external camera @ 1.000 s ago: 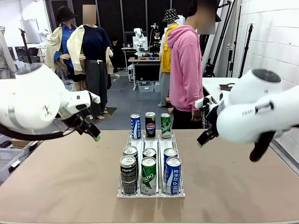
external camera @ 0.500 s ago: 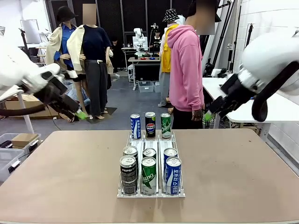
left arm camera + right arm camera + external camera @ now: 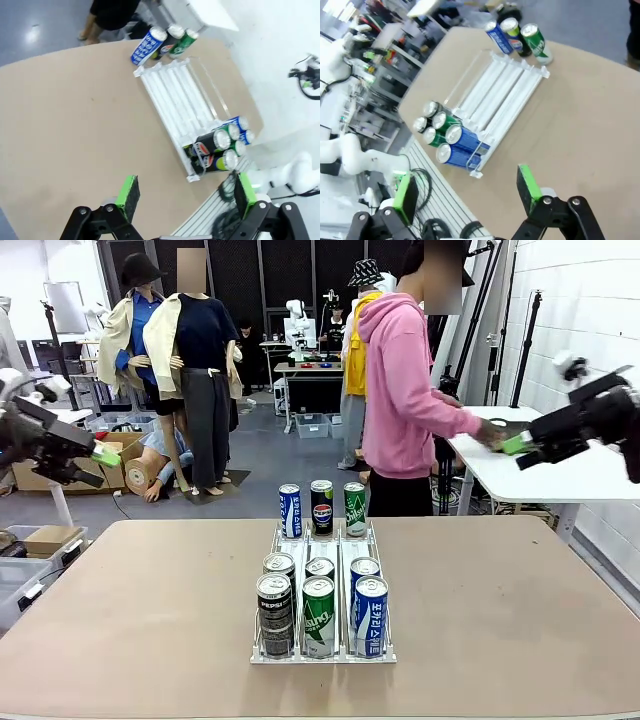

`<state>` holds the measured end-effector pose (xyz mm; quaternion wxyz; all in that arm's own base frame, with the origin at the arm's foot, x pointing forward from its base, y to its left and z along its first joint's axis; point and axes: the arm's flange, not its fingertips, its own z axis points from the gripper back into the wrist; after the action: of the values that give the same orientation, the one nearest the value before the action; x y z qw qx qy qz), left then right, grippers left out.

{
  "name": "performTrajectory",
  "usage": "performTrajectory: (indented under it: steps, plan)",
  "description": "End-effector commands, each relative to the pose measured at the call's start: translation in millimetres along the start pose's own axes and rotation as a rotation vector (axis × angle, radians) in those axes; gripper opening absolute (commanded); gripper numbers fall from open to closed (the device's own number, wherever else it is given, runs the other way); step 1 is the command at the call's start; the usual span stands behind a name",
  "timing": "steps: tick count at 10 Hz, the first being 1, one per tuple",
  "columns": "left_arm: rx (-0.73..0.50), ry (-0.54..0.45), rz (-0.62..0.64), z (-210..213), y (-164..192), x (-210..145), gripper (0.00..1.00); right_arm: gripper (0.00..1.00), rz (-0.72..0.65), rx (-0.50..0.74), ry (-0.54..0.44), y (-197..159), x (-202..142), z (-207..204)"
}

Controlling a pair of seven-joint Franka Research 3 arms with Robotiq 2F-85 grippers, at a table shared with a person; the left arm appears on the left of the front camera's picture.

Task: Retrieve and hand over the desired beverage to the person.
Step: Pick up a can of the same type that the person held from the Automatic Can Dispenser.

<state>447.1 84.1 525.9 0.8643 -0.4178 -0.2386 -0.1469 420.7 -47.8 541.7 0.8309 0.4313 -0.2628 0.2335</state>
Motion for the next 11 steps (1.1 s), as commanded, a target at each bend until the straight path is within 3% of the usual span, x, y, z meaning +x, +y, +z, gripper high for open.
performTrajectory:
  steps: [1,3,7,10,11]
  plan:
    - [-0.137,-0.103,0.033,11,24,-3,1.00,1.00,-0.026,0.107,-0.070,-26,-14,20]
    - [-0.184,-0.145,0.030,24,35,-5,1.00,1.00,-0.064,0.179,-0.149,-52,-34,43]
    - [-0.191,-0.191,0.060,50,67,-15,1.00,1.00,-0.078,0.212,-0.232,-68,-54,67]
    - [-0.171,-0.219,0.035,50,80,-14,1.00,1.00,-0.106,0.197,-0.224,-70,-63,71]
    - [-0.174,-0.174,0.086,52,75,-21,1.00,1.00,-0.106,0.197,-0.224,-70,-63,71]
